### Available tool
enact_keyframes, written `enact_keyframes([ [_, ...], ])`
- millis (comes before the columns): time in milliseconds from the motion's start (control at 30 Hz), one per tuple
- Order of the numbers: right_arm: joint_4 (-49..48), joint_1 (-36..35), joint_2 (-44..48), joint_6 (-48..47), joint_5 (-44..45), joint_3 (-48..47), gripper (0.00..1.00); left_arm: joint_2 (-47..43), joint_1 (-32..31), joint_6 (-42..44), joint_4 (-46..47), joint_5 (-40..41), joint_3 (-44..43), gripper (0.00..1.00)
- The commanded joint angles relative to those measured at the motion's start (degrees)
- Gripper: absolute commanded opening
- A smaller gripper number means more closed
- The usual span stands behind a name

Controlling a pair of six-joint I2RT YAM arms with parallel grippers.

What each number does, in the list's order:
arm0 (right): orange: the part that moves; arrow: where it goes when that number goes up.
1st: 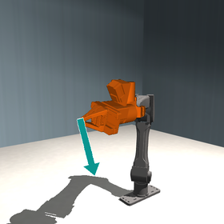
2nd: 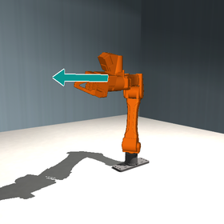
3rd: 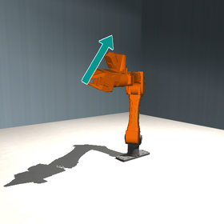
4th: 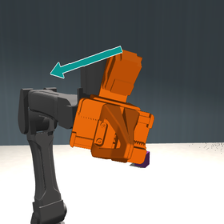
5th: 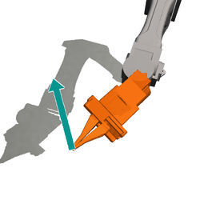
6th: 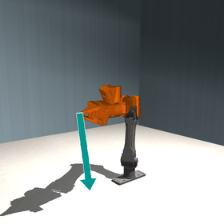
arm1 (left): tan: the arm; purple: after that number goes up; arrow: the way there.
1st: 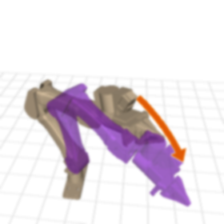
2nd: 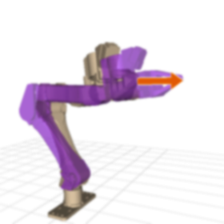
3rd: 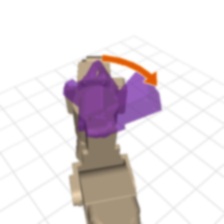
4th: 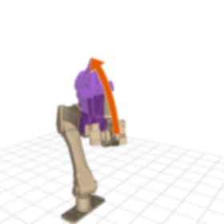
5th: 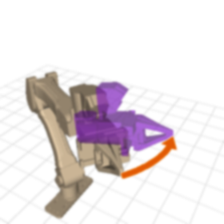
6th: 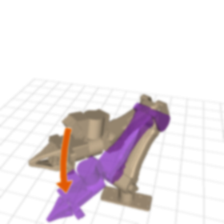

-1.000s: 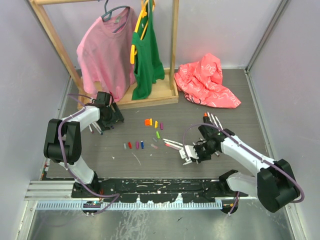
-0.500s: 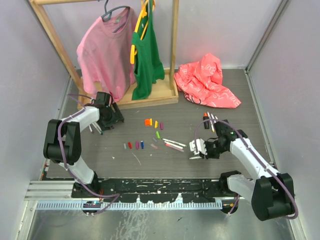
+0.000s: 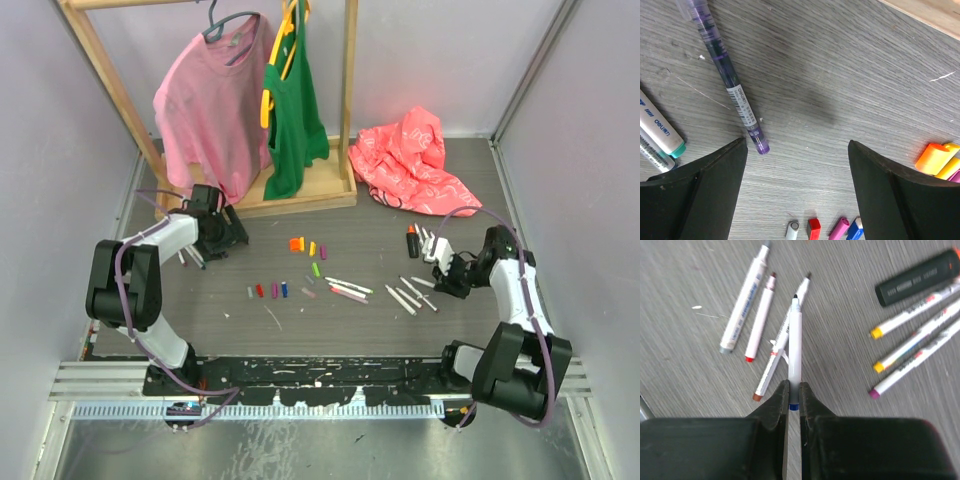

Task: Open the pen caps
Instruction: Place the pen at the center of the board.

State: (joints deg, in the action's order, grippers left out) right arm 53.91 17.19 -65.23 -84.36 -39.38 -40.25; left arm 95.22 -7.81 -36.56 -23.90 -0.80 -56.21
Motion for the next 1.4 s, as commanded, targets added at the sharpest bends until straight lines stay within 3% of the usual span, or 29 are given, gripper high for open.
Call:
enact_keyframes([
  [0,-5.99,2.29,-0.68,8.18,2.68,0.58,0.02,-2.51,0.38,0.43,2.45,-1.64,0.5,0.83],
  [133,-12.11,2.33,-1.86,16.85,5.24,1.59,0.05,-2.41,0.43,0.43,2.46,-1.78,0.48,0.83],
  [467,-15.54,2.3,-9.23,17.74,7.14,3.96,0.11,-2.84,0.43,0.52,2.81,-2.04,0.79,0.83],
  [700,-15.55,2.31,-7.41,18.22,6.54,4.04,0.33,-3.94,0.43,0.69,3.47,-2.24,1.42,0.84],
  [1000,-4.02,1.44,-2.97,16.79,2.59,-5.21,0.43,-6.58,0.43,2.02,5.03,-1.41,3.01,0.84],
  [1133,0.13,-9.23,-1.92,27.41,2.52,-12.19,0.44,-7.83,0.44,3.22,4.82,1.48,3.47,0.84],
  [1300,-8.19,-31.13,-2.1,47.35,1.75,-15.21,0.45,-8.44,0.39,5.63,1.92,9.09,2.05,0.83],
  [1367,-9.49,-32.9,-4.44,49.41,-1.65,-17.09,0.45,-7.64,0.43,6.34,0.12,11.82,0.94,0.8],
])
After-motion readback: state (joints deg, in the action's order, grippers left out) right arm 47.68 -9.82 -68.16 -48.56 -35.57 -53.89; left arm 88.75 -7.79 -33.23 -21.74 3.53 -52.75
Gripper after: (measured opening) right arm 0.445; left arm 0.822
